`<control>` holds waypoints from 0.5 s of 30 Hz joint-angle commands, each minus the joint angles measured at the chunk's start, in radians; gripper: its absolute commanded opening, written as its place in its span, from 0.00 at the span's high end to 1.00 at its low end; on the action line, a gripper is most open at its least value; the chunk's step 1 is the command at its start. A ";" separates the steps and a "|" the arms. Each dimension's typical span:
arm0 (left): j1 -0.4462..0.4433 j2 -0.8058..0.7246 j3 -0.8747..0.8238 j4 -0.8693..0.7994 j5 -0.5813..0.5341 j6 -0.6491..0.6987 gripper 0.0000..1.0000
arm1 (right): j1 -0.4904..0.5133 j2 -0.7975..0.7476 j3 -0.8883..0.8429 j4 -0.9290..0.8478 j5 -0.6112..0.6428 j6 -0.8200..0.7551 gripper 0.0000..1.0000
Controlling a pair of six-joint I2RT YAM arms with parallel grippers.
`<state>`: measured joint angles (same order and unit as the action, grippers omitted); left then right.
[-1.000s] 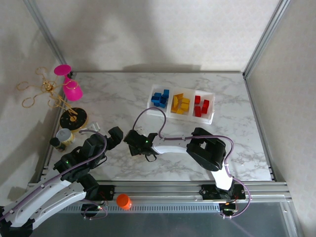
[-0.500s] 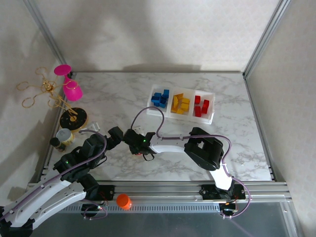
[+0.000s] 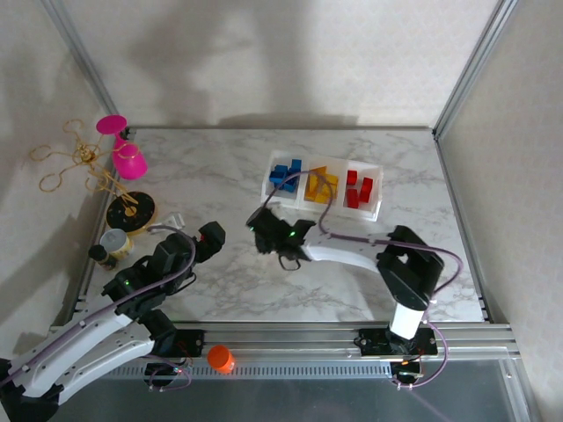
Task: Sort the legos into containers by color
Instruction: Pick up the lego from the bottom-center of the table, then place the lego in the container.
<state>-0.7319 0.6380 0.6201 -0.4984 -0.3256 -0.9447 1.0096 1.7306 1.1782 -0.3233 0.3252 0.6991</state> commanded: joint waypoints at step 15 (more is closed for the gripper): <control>-0.004 0.343 0.136 0.349 0.191 0.131 0.00 | -0.639 -0.060 0.042 0.028 0.151 -0.229 0.65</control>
<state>-0.7319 0.9550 0.7208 -0.2127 -0.1753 -0.8505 0.3977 1.6321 1.1828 -0.3248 0.4515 0.5266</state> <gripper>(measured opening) 0.996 0.352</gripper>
